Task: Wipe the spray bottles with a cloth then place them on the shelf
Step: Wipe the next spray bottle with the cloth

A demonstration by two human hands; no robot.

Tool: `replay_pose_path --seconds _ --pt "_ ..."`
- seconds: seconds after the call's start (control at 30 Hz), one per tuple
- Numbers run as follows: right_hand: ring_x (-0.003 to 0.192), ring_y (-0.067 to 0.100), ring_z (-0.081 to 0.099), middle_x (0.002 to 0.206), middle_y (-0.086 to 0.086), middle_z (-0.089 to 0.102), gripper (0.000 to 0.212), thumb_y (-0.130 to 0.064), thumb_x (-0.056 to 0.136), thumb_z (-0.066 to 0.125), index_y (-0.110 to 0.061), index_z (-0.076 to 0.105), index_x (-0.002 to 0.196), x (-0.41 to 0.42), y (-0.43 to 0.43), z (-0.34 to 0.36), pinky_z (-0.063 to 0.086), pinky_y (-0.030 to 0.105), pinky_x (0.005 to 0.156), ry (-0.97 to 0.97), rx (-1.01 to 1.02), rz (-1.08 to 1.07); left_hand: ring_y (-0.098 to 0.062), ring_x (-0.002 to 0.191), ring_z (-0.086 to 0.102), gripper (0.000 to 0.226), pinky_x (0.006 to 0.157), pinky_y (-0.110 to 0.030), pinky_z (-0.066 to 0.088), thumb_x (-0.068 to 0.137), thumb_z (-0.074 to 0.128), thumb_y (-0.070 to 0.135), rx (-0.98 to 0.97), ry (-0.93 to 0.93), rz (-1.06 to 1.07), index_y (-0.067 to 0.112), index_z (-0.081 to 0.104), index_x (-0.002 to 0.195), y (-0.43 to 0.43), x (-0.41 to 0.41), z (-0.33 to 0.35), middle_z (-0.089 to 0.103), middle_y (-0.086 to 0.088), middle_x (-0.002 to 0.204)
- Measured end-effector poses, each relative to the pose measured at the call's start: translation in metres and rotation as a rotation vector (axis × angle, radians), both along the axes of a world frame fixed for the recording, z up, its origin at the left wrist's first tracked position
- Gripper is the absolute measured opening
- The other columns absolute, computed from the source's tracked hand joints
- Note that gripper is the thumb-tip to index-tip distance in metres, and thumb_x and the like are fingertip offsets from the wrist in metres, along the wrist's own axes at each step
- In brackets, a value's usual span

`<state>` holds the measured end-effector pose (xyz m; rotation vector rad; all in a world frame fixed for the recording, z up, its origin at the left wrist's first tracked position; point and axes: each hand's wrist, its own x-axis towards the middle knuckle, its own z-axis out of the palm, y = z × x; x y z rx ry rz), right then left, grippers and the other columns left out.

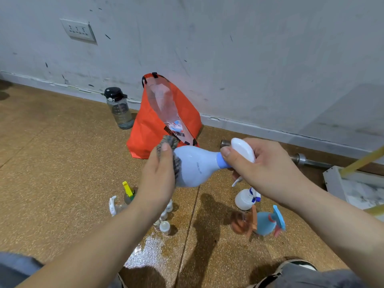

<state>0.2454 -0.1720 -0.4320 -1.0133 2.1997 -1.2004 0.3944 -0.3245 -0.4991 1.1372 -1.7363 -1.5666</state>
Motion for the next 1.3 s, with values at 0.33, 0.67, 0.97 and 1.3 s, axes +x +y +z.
replay_pose_path --seconds 0.33,0.67,0.97,1.3 --pt "0.052 0.018 0.063 0.069 0.023 0.060 0.043 -0.037 0.099 0.065 -0.003 0.064 0.073 0.010 -0.002 -0.008 0.055 0.033 0.054 0.016 -0.024 0.056 -0.009 0.123 0.058 0.037 0.111 -0.040 0.042 0.109 0.033 0.048 -0.749 -0.107 -0.530 0.042 0.054 0.138 0.008 0.009 -0.005 0.066 0.015 0.128" --pt "0.050 0.021 0.057 0.059 0.012 0.060 0.044 -0.041 0.100 0.063 -0.002 0.068 0.079 0.000 0.000 -0.009 0.056 0.057 0.062 -0.189 -0.025 -0.072 -0.030 0.103 0.074 0.065 0.098 -0.045 0.054 0.103 0.038 0.066 0.679 0.033 -0.041 0.015 0.067 0.133 0.005 -0.004 -0.007 0.076 -0.014 0.119" --pt "0.058 0.031 0.051 0.085 0.023 0.059 0.051 -0.042 0.106 0.039 -0.001 0.065 0.121 -0.013 -0.006 0.004 0.048 0.036 0.053 -0.776 -0.090 0.040 -0.035 0.098 0.070 0.068 0.081 -0.042 0.055 0.099 0.043 0.069 0.792 0.010 -0.156 0.015 0.077 0.120 0.003 0.001 -0.004 0.076 -0.022 0.116" --pt "0.092 0.024 0.061 0.108 0.009 0.066 0.051 0.004 0.081 0.062 -0.009 0.060 0.130 -0.028 0.003 -0.001 0.054 0.041 0.078 -0.652 -0.203 0.396 -0.032 0.059 0.064 0.044 0.047 -0.032 0.053 0.099 0.050 0.048 0.853 -0.193 -0.341 0.009 0.069 0.106 0.005 0.005 0.003 0.066 -0.023 0.086"
